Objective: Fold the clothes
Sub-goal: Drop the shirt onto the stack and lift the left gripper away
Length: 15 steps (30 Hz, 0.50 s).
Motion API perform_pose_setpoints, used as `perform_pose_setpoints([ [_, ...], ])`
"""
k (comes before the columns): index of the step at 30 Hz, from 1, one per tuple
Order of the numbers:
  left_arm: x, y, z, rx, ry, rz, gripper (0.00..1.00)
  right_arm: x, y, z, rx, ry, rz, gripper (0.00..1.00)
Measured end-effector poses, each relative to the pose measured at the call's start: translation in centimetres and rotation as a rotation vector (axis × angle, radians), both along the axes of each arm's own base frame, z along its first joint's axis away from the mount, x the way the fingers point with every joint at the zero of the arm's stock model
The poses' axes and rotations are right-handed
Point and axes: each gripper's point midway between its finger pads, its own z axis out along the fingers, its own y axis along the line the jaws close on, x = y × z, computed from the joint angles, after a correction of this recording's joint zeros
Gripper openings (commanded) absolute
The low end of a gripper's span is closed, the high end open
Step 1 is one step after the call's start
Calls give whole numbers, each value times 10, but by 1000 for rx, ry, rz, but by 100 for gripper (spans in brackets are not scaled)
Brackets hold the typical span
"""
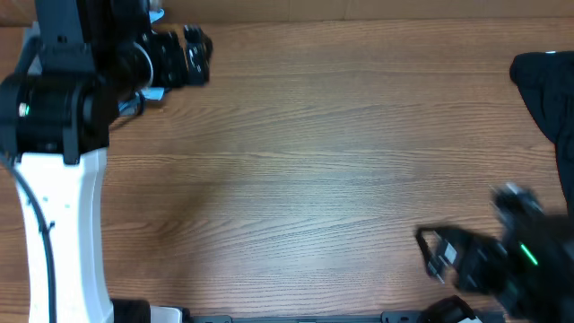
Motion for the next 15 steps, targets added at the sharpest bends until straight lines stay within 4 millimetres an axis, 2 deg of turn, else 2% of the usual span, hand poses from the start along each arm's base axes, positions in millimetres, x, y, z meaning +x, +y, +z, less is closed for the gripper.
perform_pose_setpoints([
  [3, -25, -15, 4, -11, 17, -53, 100, -25, -13, 15, 48, -126, -2, 100],
  [6, -46, -29, 9, -14, 22, -100, 100, -43, -22, 22, 78, -211, -1, 100],
  [10, -75, -43, 20, -12, 5, -136, 100, -58, -29, 26, 104, -274, -1, 100],
  [15, -128, -48, 38, 5, -50, -175, 100, -60, -30, 27, 108, -288, -1, 100],
])
